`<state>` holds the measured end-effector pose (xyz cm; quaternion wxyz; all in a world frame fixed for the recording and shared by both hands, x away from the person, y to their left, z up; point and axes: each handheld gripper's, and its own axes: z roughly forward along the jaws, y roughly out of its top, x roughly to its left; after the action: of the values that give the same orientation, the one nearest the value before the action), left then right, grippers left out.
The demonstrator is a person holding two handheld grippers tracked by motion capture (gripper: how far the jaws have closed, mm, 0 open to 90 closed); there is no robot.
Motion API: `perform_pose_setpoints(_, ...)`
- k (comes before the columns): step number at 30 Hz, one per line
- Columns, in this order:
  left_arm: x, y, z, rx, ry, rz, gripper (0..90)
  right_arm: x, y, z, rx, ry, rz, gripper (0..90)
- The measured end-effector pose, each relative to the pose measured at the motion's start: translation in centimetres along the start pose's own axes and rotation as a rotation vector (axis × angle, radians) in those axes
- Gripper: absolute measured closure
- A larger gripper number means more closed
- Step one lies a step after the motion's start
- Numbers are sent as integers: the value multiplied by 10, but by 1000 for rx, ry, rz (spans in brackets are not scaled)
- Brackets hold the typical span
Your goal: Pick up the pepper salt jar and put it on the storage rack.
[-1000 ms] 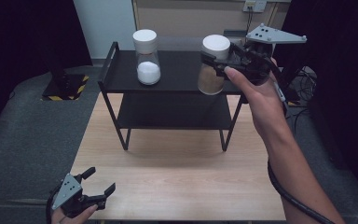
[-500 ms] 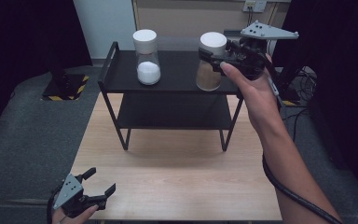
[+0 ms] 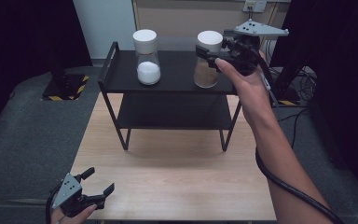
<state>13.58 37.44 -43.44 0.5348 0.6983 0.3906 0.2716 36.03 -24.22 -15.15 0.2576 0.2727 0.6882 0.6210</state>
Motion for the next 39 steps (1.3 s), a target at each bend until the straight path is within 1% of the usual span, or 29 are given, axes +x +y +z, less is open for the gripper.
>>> perform_pose_setpoints(3,0,0,0,-1,0,-1,45,-2,-3,2,-9,-5,22,343)
perform_pose_setpoints(10,0,0,1,-1,2,1,45,-4,-4,6,0,-30,27,343)
perform_pose_setpoints(20,1,-1,1,1,2,-5,45,-8,-9,16,16,-47,40,343)
perform_pose_setpoints(22,1,-2,1,1,2,-6,45,-9,-10,16,13,-46,47,343)
perform_pose_setpoints(24,2,-2,1,2,2,-7,45,-9,-10,16,13,-44,45,342)
perform_pose_setpoints(30,1,-2,2,7,1,-4,44,-13,-7,16,26,-33,60,339)
perform_pose_setpoints(33,0,-1,3,6,1,-4,44,-13,-5,16,32,-32,59,338)
perform_pose_setpoints(34,0,-1,3,5,2,-4,42,-13,-5,16,34,-32,58,333)
perform_pose_setpoints(36,0,-1,3,5,1,-5,40,-13,-3,16,38,-23,56,265)
perform_pose_setpoints(39,0,-1,3,7,0,-4,39,-7,0,13,47,-43,23,184)
